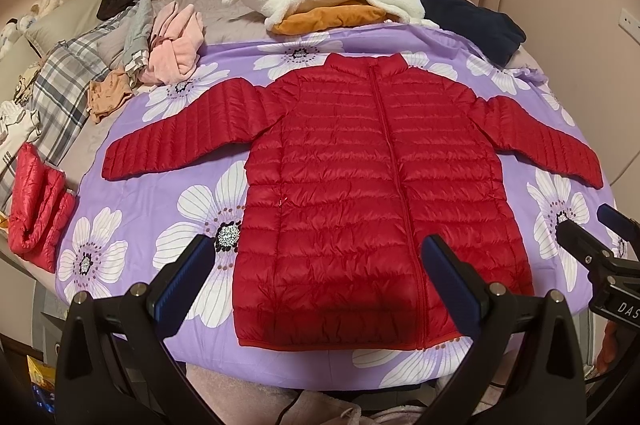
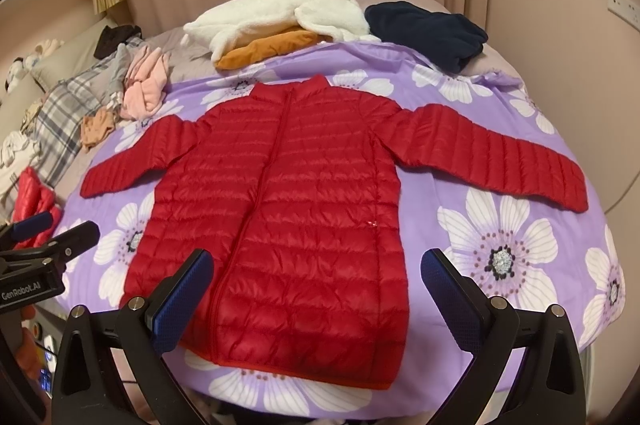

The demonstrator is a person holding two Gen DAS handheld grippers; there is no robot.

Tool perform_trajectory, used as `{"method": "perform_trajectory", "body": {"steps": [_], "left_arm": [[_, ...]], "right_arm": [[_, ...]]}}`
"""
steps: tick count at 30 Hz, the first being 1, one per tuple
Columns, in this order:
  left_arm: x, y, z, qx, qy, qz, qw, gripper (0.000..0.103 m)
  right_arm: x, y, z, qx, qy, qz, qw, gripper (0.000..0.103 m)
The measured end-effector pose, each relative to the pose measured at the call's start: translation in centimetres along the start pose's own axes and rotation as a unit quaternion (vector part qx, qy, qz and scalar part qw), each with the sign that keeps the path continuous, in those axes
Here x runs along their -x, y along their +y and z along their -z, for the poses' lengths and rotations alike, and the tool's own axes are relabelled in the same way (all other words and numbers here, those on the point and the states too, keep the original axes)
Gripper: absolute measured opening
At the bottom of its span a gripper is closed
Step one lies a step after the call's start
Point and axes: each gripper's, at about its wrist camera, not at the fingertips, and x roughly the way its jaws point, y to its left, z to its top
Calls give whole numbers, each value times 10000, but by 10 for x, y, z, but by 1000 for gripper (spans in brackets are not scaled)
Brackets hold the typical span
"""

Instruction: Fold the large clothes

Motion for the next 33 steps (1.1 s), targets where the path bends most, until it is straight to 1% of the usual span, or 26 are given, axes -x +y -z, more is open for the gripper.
{"method": "perform_trajectory", "body": {"steps": [33], "left_arm": [[-2,0,0,-3,17,2,10000,103]], "right_arm": [[-4,1,4,-17,26,-19,10000,102]]}}
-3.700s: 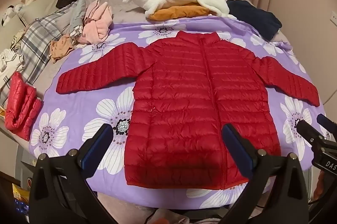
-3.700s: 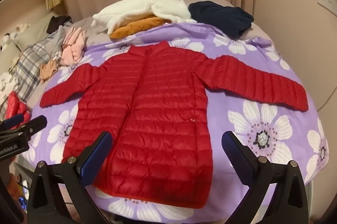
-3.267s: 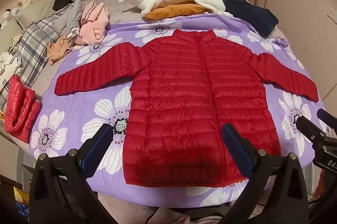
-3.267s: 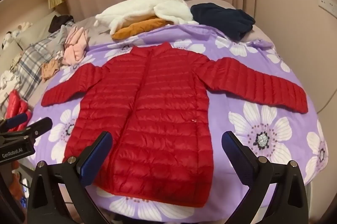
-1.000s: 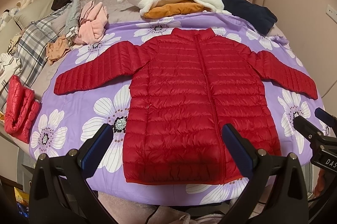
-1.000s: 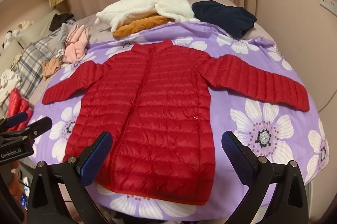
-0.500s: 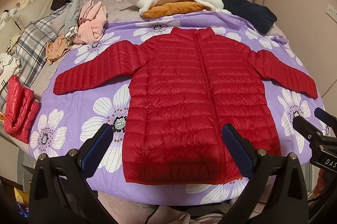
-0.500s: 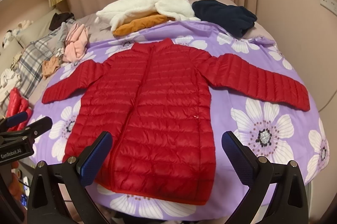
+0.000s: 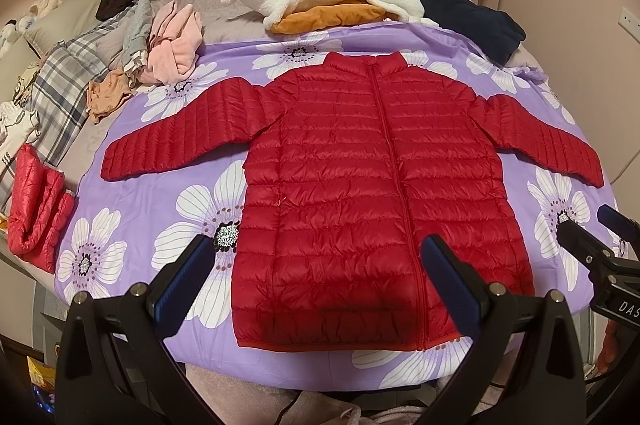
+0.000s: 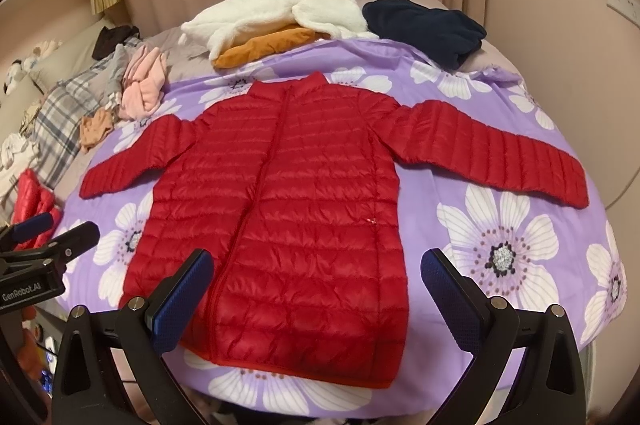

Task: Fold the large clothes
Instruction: 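Grasp the red jacket's sleeve cuff with the right tool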

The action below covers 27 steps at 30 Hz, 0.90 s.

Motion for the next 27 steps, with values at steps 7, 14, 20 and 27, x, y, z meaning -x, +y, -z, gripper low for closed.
{"method": "perform_trajectory", "body": {"steps": [7,14,20,27], "left_arm": [[-13,13,-2,490,88,366,9981,103],[-41,31,1,1303,261,1408,9811,103],[-60,35,0,1734,20,2034,9636,103],[-94,13,-2,1281,569,2355,9617,103]], "right_arm": [[-7,-22,8,-614,-48,-714,9955,102],[-27,-78,16,-2000,-178,-1714,9645,102],[-43,-134,33,-2987,-592,-1600,9390,102],[-67,-206,46,-3657,-746,-1015,9222,102]]}}
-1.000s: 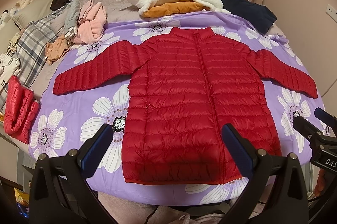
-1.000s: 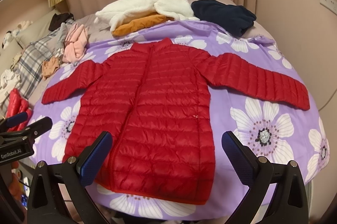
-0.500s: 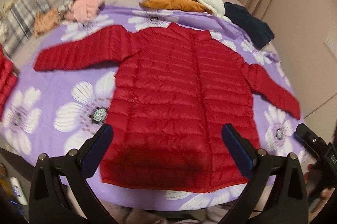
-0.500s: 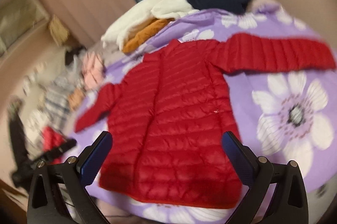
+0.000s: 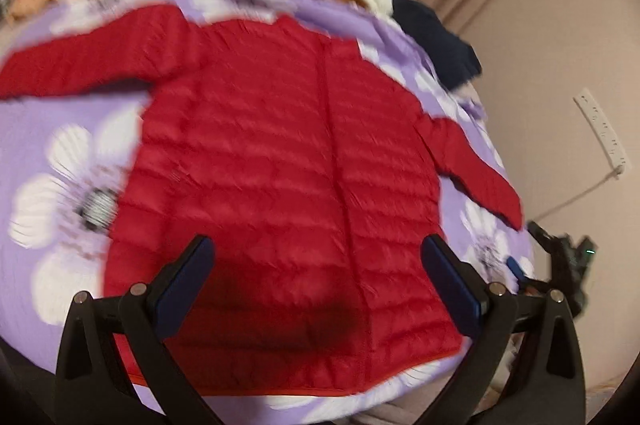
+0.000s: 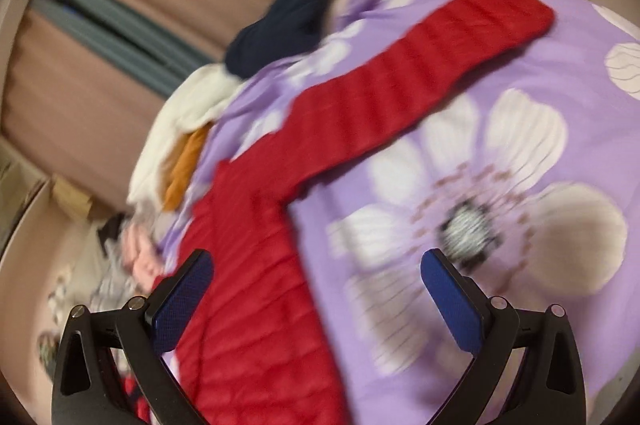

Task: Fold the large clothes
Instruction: 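Grasp the red jacket's sleeve cuff with the right tool, then fold the gripped sleeve across the jacket body with the right tool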

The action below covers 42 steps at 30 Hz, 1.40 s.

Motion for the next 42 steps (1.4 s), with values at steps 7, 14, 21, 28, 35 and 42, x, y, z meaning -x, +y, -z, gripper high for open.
{"method": "perform_trajectory", "body": {"steps": [7,14,21,28,35,42], "left_arm": [[-37,-1,-8,205,389,109,9990,103],[-52,-4,-22,115,410,-38,9991,103],[-61,-8,-29,-25,432,-175,9989,103],[-65,1,-29,67,511,-299,9982,103],[-52,10,-27,84,376,-354,9986,103],[-37,32,-22,369,270,-436,9980,103]], "right_arm": [[-18,-58,-49,-492,-395,467,9969,102],[-40,-90,-90,-816,-723,650,9919,102],[-42,-107,-112,-1242,-1242,759,9815,89],[-45,-122,-123,-1543,-1160,1123,9748,20],[-23,-42,-143,-242,-1501,1248,9805,14],[-28,93,-137,1592,-1541,1042,9696,14]]}}
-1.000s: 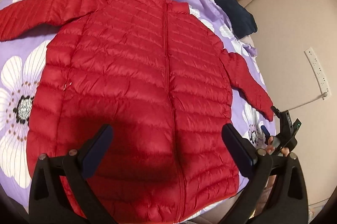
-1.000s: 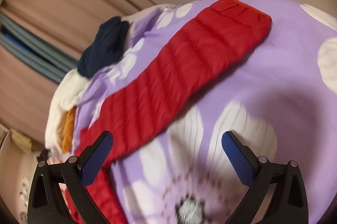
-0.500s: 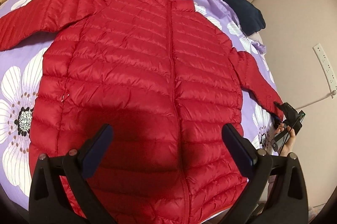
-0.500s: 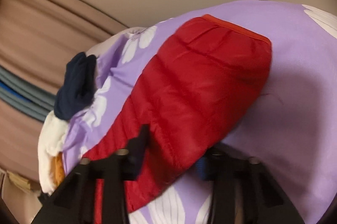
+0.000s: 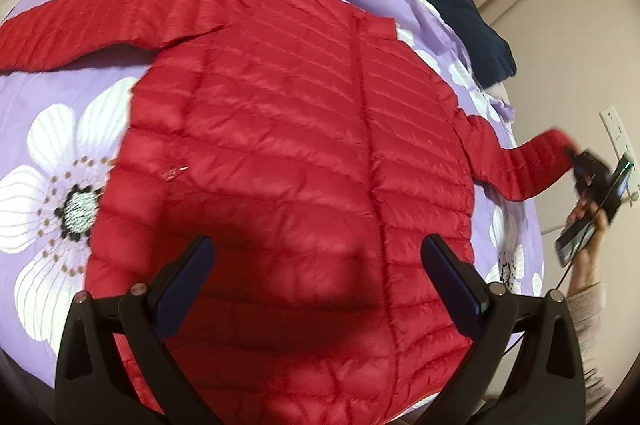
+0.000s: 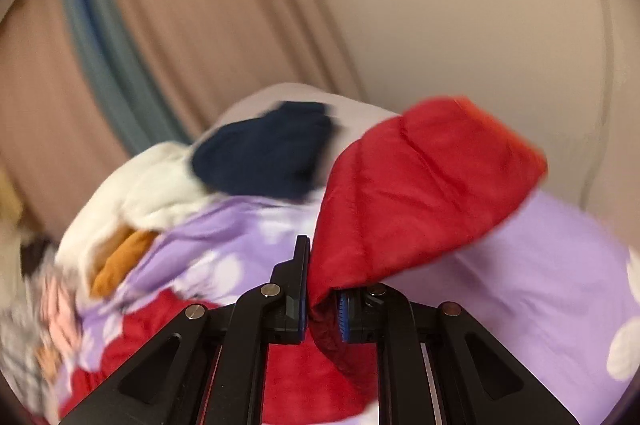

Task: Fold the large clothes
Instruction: 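Fold the gripped sleeve across the jacket body with the right tool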

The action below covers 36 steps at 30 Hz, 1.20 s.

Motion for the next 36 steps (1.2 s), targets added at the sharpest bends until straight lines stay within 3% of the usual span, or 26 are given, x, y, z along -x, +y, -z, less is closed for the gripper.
{"method": "perform_trajectory", "body": {"steps": [5,8,11,16,21,25,31,32,33,34,36], "left_arm": [[13,27,3,386,-67,-20,9992,103],[21,42,5,560,-160,-51,9983,103],[28,56,5,718,-258,-66,9971,103],[37,83,9,1009,-351,-119,9942,103],[43,106,11,1236,-399,-187,9914,103],[47,117,12,1345,-454,-154,9897,103],[49,130,14,1491,-498,-160,9874,103],[49,132,14,1520,-507,-146,9870,103],[50,133,14,1542,-518,-132,9866,103],[49,134,13,1553,-524,-130,9864,103],[51,134,13,1565,-539,-120,9861,103]], "right_arm": [[-3,95,4,993,-8,-486,9939,14],[-9,151,23,1632,22,-696,9841,14],[-23,205,51,2251,110,-831,9707,14],[-45,273,119,3290,453,-1036,9375,14],[-59,307,187,4115,842,-1133,9004,14],[-78,311,230,4701,1255,-956,8684,14],[-84,313,250,4985,1553,-1053,8463,15],[-84,314,254,4990,1673,-1106,8431,18],[-83,314,255,4966,1766,-1188,8415,29],[-82,312,252,4921,1874,-1322,8398,46],[-72,311,252,4821,1965,-1513,8403,60]]}}
